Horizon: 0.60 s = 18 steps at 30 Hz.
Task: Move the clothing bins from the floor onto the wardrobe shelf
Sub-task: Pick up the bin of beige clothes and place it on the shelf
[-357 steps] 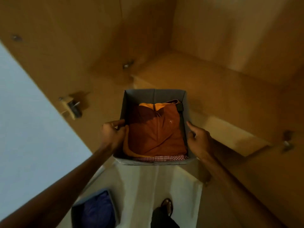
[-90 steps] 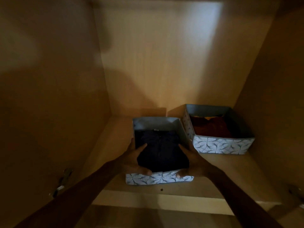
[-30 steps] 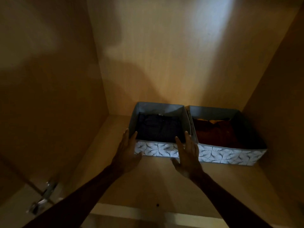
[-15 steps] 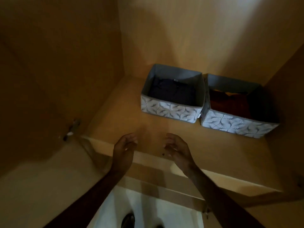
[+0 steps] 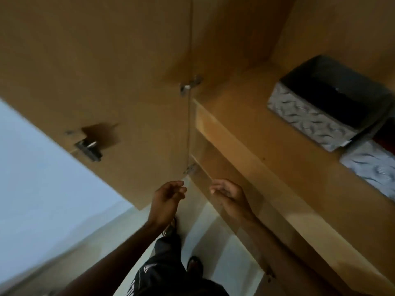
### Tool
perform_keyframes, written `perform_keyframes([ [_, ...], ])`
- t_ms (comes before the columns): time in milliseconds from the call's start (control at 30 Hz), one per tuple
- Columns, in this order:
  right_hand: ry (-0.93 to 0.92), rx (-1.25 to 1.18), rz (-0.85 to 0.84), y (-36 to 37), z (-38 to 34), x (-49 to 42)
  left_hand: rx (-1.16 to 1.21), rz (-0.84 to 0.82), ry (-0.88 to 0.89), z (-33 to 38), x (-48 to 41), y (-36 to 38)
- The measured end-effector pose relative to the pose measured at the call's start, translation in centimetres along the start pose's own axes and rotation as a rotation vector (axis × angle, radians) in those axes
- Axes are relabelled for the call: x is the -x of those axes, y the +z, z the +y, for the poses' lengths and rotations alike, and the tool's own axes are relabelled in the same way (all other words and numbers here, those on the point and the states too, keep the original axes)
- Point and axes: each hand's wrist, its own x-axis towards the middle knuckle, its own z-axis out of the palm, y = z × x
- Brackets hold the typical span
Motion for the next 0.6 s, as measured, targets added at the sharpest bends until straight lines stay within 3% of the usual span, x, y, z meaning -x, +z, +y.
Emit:
perform_keyframes([
  [600,-0.055,0.335,-0.782,30.1,1.8,11.4,0.122,0.722,-0.157,-13.1,25.7,-24.2],
])
